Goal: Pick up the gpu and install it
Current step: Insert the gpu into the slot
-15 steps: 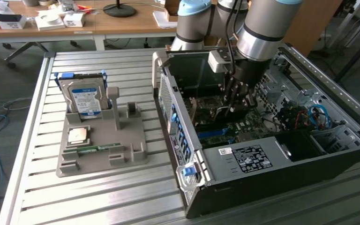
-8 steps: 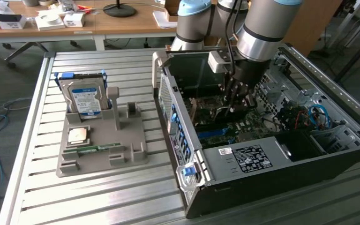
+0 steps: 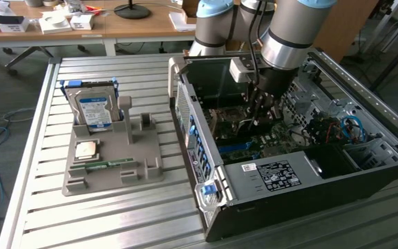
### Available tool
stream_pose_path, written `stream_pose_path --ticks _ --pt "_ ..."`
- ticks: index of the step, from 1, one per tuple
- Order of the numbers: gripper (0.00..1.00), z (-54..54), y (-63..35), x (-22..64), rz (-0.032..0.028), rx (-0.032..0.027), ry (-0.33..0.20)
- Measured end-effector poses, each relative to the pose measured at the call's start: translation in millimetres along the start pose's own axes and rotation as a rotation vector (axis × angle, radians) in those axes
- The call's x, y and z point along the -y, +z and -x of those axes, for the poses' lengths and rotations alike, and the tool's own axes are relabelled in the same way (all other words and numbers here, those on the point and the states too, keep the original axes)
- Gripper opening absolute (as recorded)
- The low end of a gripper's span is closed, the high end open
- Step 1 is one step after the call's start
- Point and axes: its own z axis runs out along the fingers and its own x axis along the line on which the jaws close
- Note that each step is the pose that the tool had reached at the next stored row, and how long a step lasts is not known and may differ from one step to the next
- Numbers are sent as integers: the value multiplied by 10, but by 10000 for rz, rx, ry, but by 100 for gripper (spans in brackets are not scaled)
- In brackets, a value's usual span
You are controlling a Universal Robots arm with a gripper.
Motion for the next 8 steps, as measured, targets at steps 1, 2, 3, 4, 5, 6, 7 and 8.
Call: stream_pose_path --ticks 1,2,3,4,5,6,7,8 --pt "26 0 0 0 0 0 0" --pt "26 0 1 0 -1 3 0" --pt "26 0 2 0 -1 3 0" --pt "26 0 2 0 -1 3 0" --pt "26 0 4 0 -1 3 0" --pt "26 0 6 0 -1 4 0" --pt "26 0 8 0 -1 3 0" --pt "26 0 10 0 0 2 0"
